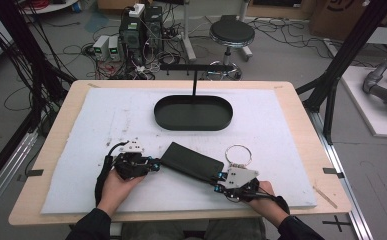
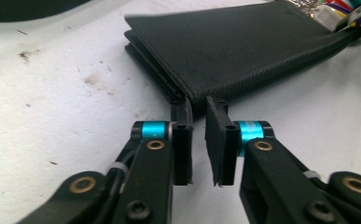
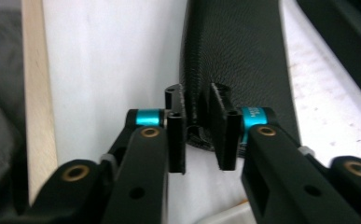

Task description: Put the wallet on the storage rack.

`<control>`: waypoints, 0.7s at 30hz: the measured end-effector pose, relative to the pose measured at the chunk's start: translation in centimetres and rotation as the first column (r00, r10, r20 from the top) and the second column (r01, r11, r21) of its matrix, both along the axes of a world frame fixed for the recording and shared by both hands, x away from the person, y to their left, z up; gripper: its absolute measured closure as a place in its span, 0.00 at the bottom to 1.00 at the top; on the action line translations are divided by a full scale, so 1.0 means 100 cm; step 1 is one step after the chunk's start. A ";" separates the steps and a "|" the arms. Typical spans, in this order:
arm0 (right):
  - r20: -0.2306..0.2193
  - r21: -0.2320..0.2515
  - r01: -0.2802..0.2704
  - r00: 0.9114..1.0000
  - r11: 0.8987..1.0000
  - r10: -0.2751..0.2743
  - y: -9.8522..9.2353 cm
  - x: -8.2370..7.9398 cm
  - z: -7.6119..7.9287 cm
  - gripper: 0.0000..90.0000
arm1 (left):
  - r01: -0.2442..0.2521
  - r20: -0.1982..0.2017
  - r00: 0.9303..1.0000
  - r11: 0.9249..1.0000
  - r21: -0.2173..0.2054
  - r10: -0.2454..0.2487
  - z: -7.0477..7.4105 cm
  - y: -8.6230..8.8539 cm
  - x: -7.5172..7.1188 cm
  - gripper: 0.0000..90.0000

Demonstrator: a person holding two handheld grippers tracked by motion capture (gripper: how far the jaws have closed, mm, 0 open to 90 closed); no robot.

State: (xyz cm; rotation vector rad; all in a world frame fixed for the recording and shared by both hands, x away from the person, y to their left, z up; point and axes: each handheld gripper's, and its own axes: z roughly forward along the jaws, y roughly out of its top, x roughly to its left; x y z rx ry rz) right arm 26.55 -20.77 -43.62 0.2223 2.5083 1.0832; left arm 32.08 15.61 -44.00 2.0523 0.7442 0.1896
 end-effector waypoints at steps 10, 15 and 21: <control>-0.144 0.220 0.076 0.989 0.973 -0.044 -0.027 0.021 0.019 0.90 | 0.071 0.277 0.958 0.997 0.026 -0.075 0.015 -0.004 -0.004 0.46; -0.198 0.271 0.098 0.979 0.957 -0.044 -0.034 0.031 0.022 0.90 | 0.084 0.312 0.945 0.995 0.052 -0.096 0.019 -0.013 0.008 0.38; -0.252 0.330 0.134 0.966 0.934 -0.050 -0.042 0.046 0.026 0.90 | 0.072 0.296 0.952 0.997 0.038 -0.080 0.020 -0.014 0.023 0.33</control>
